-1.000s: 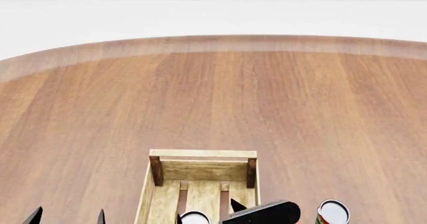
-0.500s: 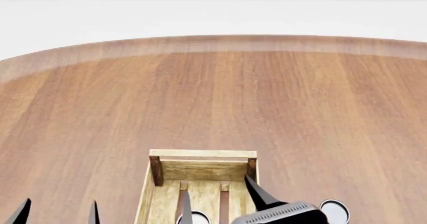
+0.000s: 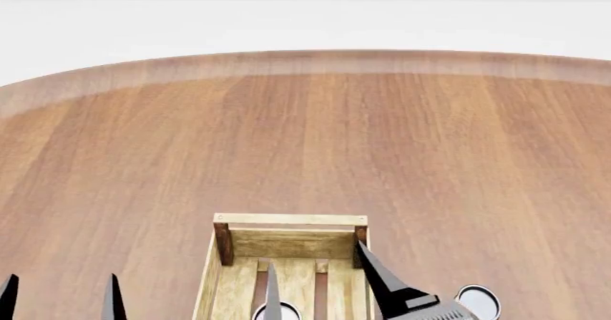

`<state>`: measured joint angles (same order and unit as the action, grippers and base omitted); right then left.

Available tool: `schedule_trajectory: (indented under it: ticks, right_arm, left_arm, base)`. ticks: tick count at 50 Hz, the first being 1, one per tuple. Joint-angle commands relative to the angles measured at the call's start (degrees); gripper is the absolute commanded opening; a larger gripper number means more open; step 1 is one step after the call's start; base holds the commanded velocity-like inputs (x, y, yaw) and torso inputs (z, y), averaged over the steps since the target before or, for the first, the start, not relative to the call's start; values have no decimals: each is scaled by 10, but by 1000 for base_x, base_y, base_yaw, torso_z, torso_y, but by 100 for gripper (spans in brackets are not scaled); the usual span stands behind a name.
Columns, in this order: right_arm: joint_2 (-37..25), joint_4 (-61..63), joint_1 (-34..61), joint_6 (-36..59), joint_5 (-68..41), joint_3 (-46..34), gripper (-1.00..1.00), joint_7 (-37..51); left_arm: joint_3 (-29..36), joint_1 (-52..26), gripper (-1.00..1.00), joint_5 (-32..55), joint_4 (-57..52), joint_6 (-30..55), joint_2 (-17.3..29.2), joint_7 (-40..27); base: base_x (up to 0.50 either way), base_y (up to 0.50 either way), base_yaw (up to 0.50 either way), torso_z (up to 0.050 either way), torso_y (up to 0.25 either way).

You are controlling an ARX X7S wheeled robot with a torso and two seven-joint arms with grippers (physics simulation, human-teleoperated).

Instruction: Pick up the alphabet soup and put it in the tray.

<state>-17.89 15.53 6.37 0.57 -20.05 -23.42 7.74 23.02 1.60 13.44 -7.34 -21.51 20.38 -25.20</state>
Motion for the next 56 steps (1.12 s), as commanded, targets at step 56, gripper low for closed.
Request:
schedule_trajectory:
  ticks: [56]
  right_arm:
    - [5, -16, -36, -244, 15, 20, 100, -30]
  left_arm:
    - [-13, 26, 100, -19, -54, -68, 9, -20]
  base:
    - [0, 0, 0, 0, 0]
